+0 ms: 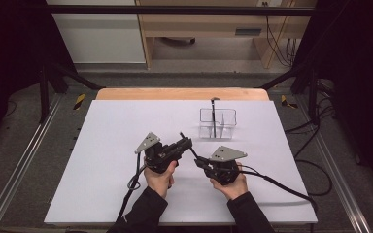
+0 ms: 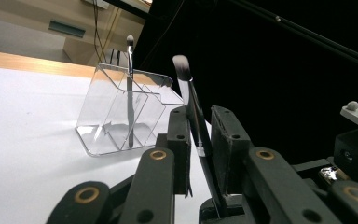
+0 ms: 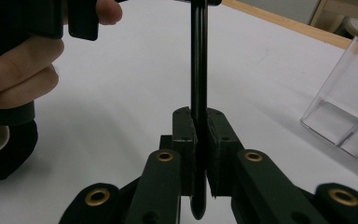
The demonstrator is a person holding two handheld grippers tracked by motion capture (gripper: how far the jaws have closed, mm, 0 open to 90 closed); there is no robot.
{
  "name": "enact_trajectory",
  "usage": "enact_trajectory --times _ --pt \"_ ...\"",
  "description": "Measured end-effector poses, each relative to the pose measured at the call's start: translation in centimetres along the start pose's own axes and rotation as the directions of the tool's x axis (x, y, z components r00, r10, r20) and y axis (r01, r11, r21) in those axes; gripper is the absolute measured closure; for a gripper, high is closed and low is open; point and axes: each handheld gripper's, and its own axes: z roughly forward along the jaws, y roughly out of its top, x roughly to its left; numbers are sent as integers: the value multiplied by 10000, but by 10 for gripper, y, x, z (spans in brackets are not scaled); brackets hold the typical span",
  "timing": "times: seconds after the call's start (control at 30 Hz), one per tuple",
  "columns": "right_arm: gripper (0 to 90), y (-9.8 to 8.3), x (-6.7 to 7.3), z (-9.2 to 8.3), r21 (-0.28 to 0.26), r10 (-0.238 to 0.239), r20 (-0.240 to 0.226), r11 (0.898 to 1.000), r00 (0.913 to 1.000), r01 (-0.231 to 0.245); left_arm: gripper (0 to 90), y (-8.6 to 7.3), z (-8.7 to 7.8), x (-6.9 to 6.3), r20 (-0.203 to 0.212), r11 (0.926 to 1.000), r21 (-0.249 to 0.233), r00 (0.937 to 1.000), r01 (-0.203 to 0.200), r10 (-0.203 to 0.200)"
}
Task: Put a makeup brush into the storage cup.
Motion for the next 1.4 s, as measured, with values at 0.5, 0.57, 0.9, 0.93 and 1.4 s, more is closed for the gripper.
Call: enact_trajectory --times 0.5,0.57,0.9,0.93,1.4 --pt "836 -1 0 1 -8 166 -147 9999 9998 -166 819 2 1 -9 452 9998 -44 9987 -217 218" --pt "835 -1 1 1 -13 171 -145 9999 9997 -172 825 2 1 -11 505 9995 -29 9983 -300 301" --pt "679 2 0 -3 -197 352 -163 9992 9992 -355 828 7 4 -17 468 9965 150 9956 -818 810" --pt "679 2 0 -3 -197 352 -163 9992 9992 -355 828 7 4 -17 468 9965 150 9956 -818 810" --pt "654 9 -1 -14 -863 769 50 9934 9970 -762 828 2 8 -26 441 9849 673 9867 -1592 1565"
